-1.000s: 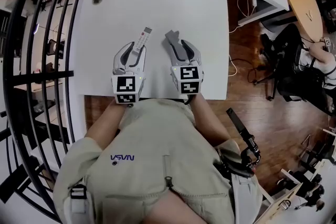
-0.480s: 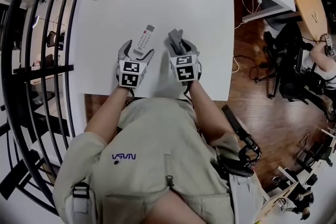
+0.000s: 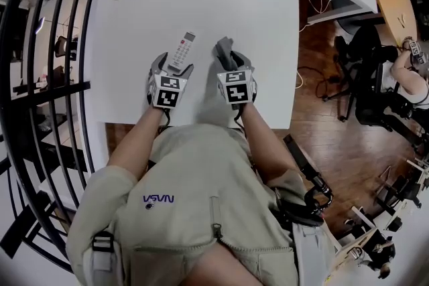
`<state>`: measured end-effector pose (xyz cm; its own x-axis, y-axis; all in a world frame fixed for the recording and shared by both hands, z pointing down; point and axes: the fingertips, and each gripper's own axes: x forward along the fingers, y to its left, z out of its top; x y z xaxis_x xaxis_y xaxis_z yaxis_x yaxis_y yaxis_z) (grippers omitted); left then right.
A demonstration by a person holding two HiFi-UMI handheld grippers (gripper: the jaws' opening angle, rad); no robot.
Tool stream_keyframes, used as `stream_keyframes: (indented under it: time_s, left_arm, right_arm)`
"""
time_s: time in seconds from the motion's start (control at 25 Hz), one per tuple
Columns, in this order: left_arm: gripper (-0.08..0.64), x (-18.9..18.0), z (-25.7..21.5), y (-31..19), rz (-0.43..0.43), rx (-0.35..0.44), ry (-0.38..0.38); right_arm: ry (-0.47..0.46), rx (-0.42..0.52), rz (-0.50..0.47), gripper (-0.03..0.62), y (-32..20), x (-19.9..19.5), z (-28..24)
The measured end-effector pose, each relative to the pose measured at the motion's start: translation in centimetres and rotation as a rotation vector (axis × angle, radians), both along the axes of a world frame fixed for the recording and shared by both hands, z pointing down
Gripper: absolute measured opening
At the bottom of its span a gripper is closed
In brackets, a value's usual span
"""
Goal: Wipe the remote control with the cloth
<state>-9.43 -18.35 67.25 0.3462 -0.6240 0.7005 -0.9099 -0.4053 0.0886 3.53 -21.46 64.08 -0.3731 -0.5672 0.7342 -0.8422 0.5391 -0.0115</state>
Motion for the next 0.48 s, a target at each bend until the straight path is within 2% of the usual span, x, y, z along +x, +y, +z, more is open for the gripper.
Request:
stream_keyframes:
  time_s: [0.16,0.28,0.4,0.48]
  left_arm:
    - [0.393,0.39,0.38,-0.01,0.012,0.024,-0.009]
    - [0.325,0.95,0.12,0.04,0.063,0.065,-0.021]
    - [0.266,0.97,0.05,0.35,0.098,0.047,-0.026]
    - [0.254,0.73,0.02,0.52,0.104,0.029,-0.018]
  right_arm:
    - [-0.003,-0.01,0.01,0.198,-0.15,0.42,0.41]
    - [-0.005,-0.015,0.01,0.198,-0.13,0.5,0.63]
    - [-0.003,-0.018,0.013,0.198,-0.05,0.46,0.8]
    - [-0.004,-0.017,0.01,0.198,0.08,0.21,0.78]
